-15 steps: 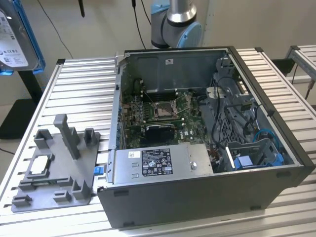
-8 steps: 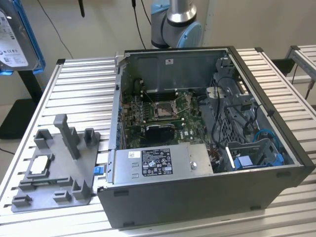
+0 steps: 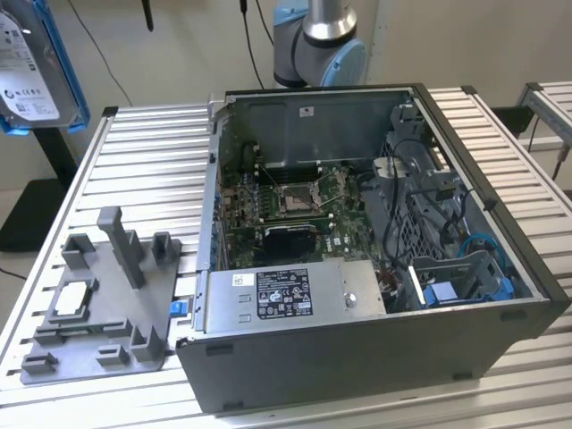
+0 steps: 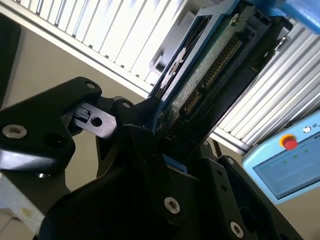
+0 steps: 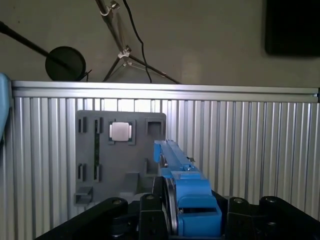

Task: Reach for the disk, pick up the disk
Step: 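Pick up the disk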

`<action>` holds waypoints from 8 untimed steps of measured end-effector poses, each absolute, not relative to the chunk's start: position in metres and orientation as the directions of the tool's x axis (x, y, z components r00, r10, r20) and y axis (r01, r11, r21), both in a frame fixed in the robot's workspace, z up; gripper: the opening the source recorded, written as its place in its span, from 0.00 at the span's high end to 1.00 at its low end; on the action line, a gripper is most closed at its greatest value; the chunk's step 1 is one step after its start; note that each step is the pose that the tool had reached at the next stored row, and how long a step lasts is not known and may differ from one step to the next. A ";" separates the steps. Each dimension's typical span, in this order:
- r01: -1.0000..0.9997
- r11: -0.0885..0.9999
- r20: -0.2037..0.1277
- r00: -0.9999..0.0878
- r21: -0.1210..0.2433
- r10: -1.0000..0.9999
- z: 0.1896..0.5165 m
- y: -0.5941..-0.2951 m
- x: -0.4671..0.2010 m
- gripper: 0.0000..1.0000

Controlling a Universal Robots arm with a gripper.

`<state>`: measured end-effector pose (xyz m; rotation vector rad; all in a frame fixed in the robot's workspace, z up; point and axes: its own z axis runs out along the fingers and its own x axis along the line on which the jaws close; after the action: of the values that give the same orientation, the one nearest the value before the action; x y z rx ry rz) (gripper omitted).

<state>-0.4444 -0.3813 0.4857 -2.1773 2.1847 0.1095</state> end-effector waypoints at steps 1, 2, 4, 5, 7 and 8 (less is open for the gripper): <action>-1.000 0.003 -0.089 -0.004 0.011 -0.996 0.486 -0.381 -0.442 1.00; -1.000 0.003 -0.089 -0.004 0.011 -0.996 0.486 -0.381 -0.440 1.00; -1.000 0.003 -0.089 -0.004 0.011 -0.996 0.486 -0.381 -0.436 1.00; -1.000 0.003 -0.089 -0.004 0.011 -0.996 0.486 -0.381 -0.434 1.00; -1.000 0.003 -0.089 -0.004 0.011 -0.996 0.486 -0.381 -0.430 1.00; -1.000 0.003 -0.089 -0.004 0.011 -0.996 0.486 -0.381 -0.429 1.00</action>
<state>-0.4292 -0.3813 0.4856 -2.1773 2.1846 0.1095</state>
